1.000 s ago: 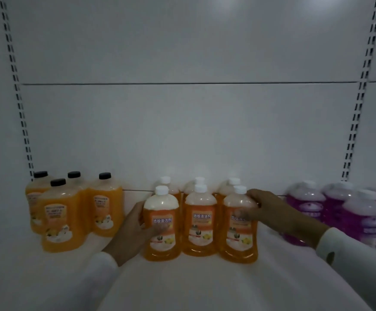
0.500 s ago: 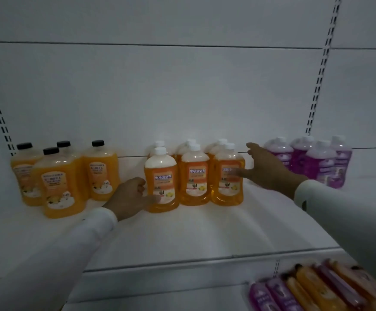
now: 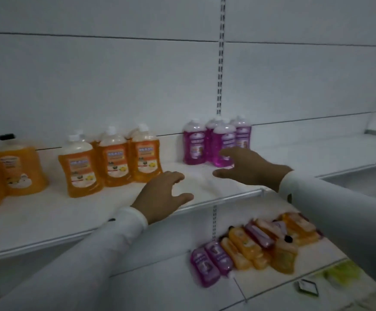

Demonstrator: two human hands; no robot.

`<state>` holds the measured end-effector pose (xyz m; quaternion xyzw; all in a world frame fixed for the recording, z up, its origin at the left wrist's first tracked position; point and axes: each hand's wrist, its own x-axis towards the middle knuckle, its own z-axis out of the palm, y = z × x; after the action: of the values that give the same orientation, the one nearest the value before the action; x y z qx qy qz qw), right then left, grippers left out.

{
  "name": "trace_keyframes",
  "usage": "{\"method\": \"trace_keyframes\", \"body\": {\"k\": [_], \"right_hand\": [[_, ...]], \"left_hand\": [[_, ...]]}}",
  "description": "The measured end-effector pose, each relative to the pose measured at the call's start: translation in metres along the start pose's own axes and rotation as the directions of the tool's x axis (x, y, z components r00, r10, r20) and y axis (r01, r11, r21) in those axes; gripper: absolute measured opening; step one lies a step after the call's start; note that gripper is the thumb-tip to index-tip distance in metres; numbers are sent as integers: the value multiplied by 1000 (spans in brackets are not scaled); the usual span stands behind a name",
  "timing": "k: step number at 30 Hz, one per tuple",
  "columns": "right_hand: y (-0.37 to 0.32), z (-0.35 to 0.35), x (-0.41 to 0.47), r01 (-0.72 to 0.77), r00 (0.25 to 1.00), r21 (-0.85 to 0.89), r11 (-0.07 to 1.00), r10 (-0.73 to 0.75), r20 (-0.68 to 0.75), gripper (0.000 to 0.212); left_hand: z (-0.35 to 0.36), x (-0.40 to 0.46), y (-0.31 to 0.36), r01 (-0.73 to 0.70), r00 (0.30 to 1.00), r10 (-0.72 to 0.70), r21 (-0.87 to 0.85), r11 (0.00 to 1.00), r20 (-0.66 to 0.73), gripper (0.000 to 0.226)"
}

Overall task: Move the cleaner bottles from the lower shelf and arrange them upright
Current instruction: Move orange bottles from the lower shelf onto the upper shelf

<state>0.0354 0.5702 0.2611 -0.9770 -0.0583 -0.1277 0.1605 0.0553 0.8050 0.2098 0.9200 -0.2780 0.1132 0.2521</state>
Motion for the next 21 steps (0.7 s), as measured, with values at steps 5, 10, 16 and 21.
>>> {"method": "trace_keyframes", "body": {"k": [5, 10, 16, 21], "right_hand": [[91, -26, -70, -183, 983, -79, 980, 184, 4, 73], [171, -32, -140, -328, 945, -91, 940, 327, -17, 75], [245, -5, -183, -443, 894, -56, 895, 445, 45, 69], [299, 30, -181, -481, 873, -13, 877, 480, 91, 66]], "left_hand": [[76, 22, 82, -107, 992, 110, -58, 993, 62, 58], [147, 21, 143, -188, 976, 202, -148, 971, 85, 50], [222, 20, 165, -127, 958, 166, -172, 977, 234, 63], [284, 48, 158, -70, 945, 120, -169, 983, 304, 37]]}}
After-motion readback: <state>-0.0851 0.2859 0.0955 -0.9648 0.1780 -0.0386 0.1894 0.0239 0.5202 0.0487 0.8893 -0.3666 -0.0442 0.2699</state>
